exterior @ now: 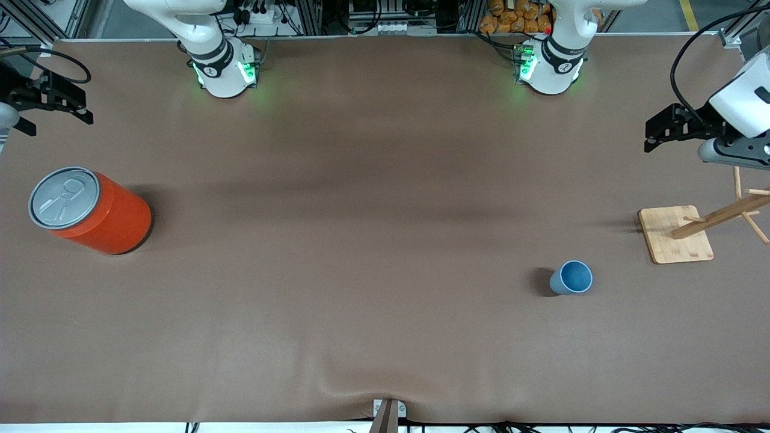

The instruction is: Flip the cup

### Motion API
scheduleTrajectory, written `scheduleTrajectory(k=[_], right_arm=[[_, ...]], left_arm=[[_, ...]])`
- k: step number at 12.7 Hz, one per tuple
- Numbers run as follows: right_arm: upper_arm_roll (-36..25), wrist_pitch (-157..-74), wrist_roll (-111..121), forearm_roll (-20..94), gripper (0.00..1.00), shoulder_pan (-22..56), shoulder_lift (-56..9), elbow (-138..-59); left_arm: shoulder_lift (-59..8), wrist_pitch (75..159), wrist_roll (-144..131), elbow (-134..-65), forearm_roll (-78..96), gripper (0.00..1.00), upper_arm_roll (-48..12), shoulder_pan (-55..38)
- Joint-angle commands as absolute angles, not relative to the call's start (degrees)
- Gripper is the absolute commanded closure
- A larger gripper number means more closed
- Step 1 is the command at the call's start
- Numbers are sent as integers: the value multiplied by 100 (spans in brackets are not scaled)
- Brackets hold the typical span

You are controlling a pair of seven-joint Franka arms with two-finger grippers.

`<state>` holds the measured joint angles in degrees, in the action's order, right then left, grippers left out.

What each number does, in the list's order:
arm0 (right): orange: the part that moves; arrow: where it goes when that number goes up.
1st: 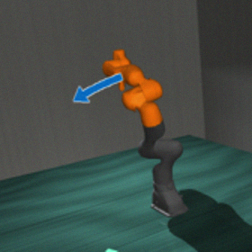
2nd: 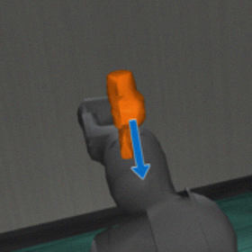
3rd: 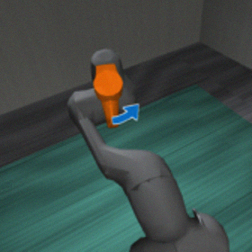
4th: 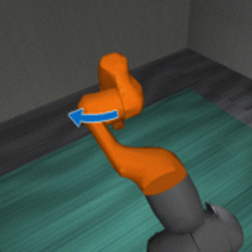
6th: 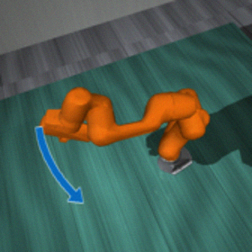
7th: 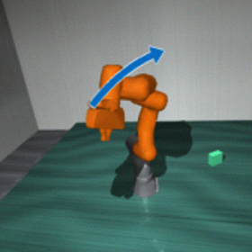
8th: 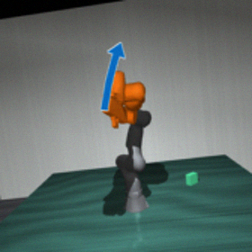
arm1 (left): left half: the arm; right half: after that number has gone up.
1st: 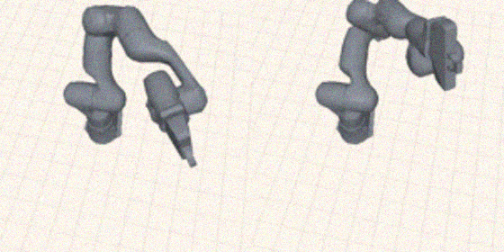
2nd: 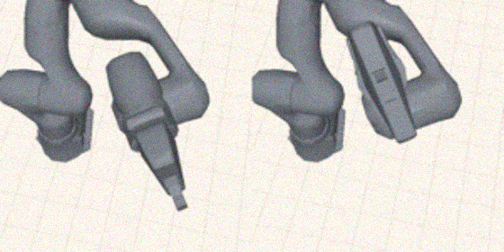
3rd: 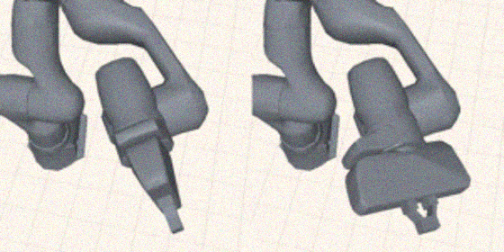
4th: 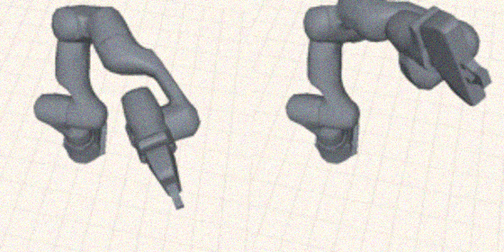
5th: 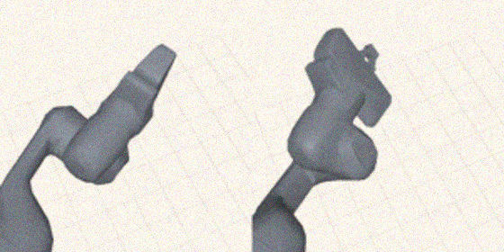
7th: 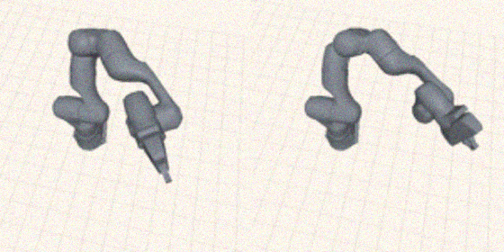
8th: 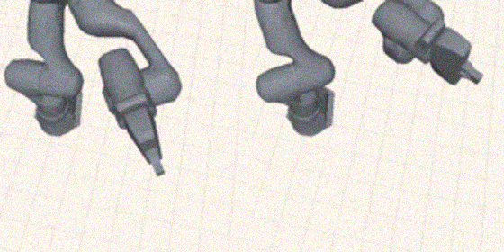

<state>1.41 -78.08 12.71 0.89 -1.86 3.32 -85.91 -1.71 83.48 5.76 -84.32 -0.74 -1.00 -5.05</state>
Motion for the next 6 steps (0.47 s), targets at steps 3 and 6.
scheduleTrajectory(k=[3, 6], right_arm=[[158, -7717, 1318, 149, 0, -246, 264, -8464], [158, -7717, 1318, 149, 0, -255, 264, -8473]], left_arm=[[-167, 8174, 387, -8280, -36, 0, -167, -448], [-115, 8078, 413, -8305, -106, 0, -132, -448]])
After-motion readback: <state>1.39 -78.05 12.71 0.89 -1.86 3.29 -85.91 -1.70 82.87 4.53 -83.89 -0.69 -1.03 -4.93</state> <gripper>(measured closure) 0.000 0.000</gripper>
